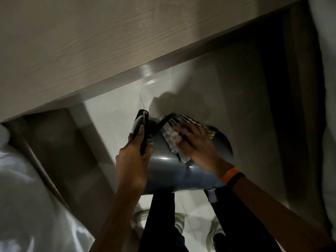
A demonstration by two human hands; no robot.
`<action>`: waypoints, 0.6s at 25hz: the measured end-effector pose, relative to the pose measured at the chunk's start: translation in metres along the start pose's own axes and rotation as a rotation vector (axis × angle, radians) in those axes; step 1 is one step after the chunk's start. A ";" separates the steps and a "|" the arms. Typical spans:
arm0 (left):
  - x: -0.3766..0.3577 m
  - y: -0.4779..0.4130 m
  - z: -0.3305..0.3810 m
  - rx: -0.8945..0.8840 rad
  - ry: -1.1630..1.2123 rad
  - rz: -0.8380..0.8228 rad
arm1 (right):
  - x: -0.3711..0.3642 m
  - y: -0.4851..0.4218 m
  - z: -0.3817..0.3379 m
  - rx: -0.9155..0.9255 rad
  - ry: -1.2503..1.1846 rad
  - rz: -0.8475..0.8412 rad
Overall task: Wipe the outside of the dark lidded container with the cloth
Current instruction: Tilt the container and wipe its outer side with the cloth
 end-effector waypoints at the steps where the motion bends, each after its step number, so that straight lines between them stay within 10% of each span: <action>1: 0.001 0.001 -0.002 0.020 0.008 0.001 | -0.003 0.007 -0.010 0.109 -0.005 0.014; 4: 0.005 -0.001 -0.008 0.074 0.060 0.020 | -0.016 0.004 0.008 0.207 0.048 0.050; 9: 0.008 -0.013 -0.002 0.137 -0.048 0.123 | -0.023 -0.034 0.073 -0.431 -0.156 0.136; 15: 0.023 -0.047 0.008 0.188 -0.169 0.155 | -0.064 0.063 -0.007 0.252 -0.153 0.120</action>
Point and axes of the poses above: each hand's wrist, its own y-axis away from the middle knuckle, its own x-axis out of the back of the hand, z = x × y, the point moved 2 cm from there along -y, towards the middle knuckle, and after that the axes turned 10 degrees about z, right-handed, at the moved point
